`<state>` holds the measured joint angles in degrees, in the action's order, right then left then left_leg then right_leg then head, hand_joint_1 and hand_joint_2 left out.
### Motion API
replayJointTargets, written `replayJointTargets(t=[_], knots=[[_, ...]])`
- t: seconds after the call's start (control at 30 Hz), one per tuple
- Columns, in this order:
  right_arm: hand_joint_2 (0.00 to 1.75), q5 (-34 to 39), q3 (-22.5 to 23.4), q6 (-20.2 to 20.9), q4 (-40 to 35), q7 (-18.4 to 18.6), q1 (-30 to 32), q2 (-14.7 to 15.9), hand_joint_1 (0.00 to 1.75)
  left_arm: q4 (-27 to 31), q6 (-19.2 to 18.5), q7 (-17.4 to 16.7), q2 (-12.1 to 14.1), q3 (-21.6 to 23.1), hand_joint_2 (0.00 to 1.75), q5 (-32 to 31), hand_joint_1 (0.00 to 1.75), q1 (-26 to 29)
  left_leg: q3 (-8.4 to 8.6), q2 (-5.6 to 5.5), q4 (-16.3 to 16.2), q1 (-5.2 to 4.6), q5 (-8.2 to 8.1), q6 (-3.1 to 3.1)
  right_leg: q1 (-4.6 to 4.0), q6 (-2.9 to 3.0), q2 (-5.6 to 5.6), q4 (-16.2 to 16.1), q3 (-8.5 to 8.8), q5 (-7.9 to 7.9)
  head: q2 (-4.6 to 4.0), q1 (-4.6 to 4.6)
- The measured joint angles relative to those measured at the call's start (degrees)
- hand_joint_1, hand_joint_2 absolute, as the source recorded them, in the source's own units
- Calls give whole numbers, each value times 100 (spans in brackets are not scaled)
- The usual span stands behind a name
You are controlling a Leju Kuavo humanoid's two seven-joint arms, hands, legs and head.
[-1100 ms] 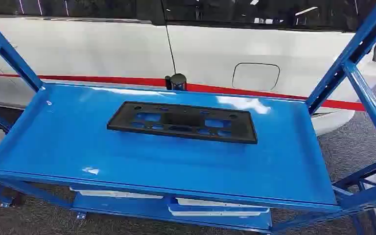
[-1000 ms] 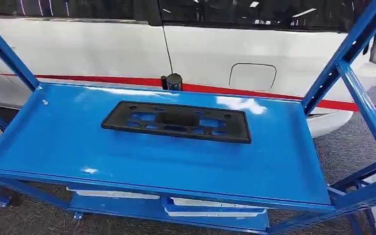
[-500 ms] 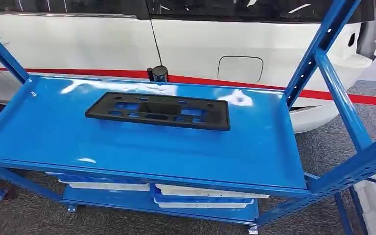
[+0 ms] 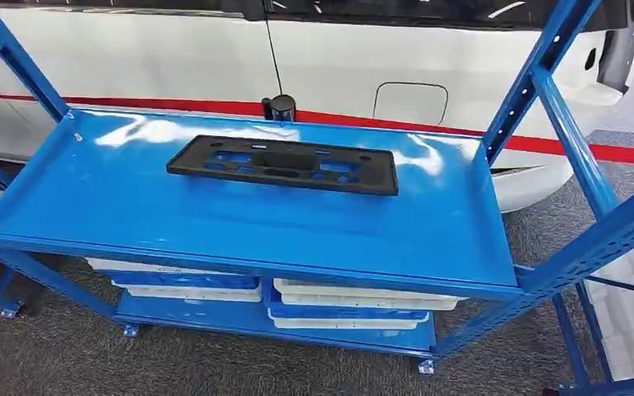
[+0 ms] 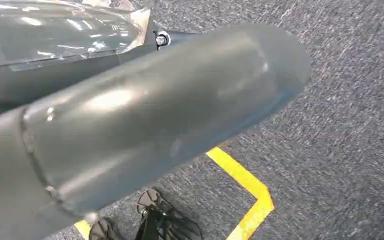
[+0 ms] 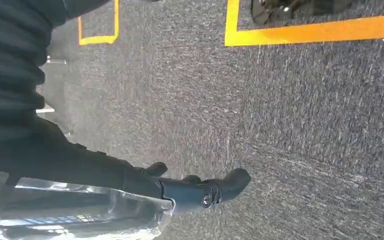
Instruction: Take the parts from the cabinet and place them on the table.
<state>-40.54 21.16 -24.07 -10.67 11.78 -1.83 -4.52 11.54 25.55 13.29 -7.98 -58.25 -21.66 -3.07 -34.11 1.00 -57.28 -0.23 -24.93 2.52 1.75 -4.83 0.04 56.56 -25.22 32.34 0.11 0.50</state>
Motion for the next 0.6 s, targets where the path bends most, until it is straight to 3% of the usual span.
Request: replayJointTargets(t=[0.03, 0.1, 0.13, 0.17, 0.2, 0.23, 0.27, 0.3, 0.33, 0.37, 0.43, 0.47, 0.5, 0.53, 0.57, 0.6], knots=[[175, -11, 0, 6, 0, -11, -6, 7, 0, 0, 26, 24, -9, 2, 0, 9, 0, -4, -18, 0, -37, -9, 20, -31, -56, 65, 26, -38, 46, -17, 0, 34], [175, -31, 0, 35, 0, -18, -8, 7, 0, 2, 48, 70, -9, 2, 0, 59, 0, -8, -33, -7, -49, -2, 85, -92, -53, 147, 20, -30, -62, -40, 0, 50], [175, -37, 0, 53, 0, -20, 0, 9, 0, 2, 48, 86, -7, 0, 0, 79, 0, 1, -44, -17, -39, 5, 128, -137, -40, 229, 14, -49, -94, -81, 0, 57], [175, -42, 0, 70, 4, -33, -11, 11, 0, 0, 46, 96, -7, -5, 0, 101, 0, 11, -98, -39, -95, 37, 26, -173, -6, 322, -12, -57, -144, -145, 0, 41], [175, -37, 2, 85, 2, -37, -19, 18, 0, -2, 50, 101, -24, -5, 0, 88, 0, 16, -166, -58, -263, 43, -282, -205, -8, 410, -11, -59, -209, -199, 0, 70], [175, -20, 7, 109, 2, -50, -14, 20, 0, -2, 70, 103, -37, -5, 0, 64, 0, 14, -256, -62, -608, 52, -668, -239, -11, 442, -14, -56, -272, -249, 0, 90], [175, -11, 13, 131, 2, -59, -9, 15, 0, -2, 81, 105, -42, -5, 0, 48, 0, 14, -363, -63, -1062, 60, -1000, -269, -15, 444, -21, -51, -333, -300, 0, 87], [175, -9, 18, 133, 2, -59, -5, 13, 0, -2, 81, 105, -46, -5, 0, 46, 0, 13, -453, -64, -1475, 68, -1199, -286, -18, 441, -26, -43, -358, -349, 0, 92], [175, -9, 26, 133, 2, -68, -6, 13, 0, -2, 83, 105, -55, -5, 0, 44, 0, 14, -486, -66, -1755, 80, -1243, -295, -20, 430, -29, -33, -415, -390, 0, 92], [175, -7, 33, 136, 2, -70, -5, 15, 0, -2, 83, 105, -61, -5, 0, 44, 0, 13, -388, -66, -1796, 94, -1082, -293, -18, 408, -31, -21, -487, -447, 0, 90], [175, -4, 44, 136, 2, -70, -4, 15, 0, -2, 83, 107, -68, -5, 0, 42, 0, 13, 53, -67, -1246, 107, -715, -275, -11, 380, -27, -3, -555, -489, 0, 92], [175, -5, 53, 147, 2, -77, -5, 15, 0, -2, 88, 112, -70, -5, 0, 44, 0, 10, 484, -78, -598, 109, -530, -254, -6, 344, -22, 7, -576, -513, 0, 92], [175, -7, 59, 160, 2, -90, -7, 13, 0, -2, 92, 120, -77, -5, 0, 44, 0, -3, 807, -119, -100, 115, -548, -231, -10, 313, -22, 9, -580, -533, 0, 96], [175, -13, 63, 188, 2, -105, -10, 11, 0, -2, 92, 129, -87, -5, 0, 51, 0, -12, 938, -152, 150, 82, -575, -222, -49, 263, -22, 23, -599, -566, 0, 87], [175, -15, 66, 225, 2, -116, -14, 13, 0, -2, 83, 151, -101, -2, 0, 51, 0, -10, 900, -152, 155, 69, -575, -217, -46, 185, -28, 14, -614, -620, 0, 79], [175, -29, 66, 273, 2, -120, -26, 15, 0, -2, 77, 180, -116, -2, 0, 51, 0, -9, 881, -151, 157, 47, -577, -214, -24, 152, -27, 11, -642, -662, 0, 94]])
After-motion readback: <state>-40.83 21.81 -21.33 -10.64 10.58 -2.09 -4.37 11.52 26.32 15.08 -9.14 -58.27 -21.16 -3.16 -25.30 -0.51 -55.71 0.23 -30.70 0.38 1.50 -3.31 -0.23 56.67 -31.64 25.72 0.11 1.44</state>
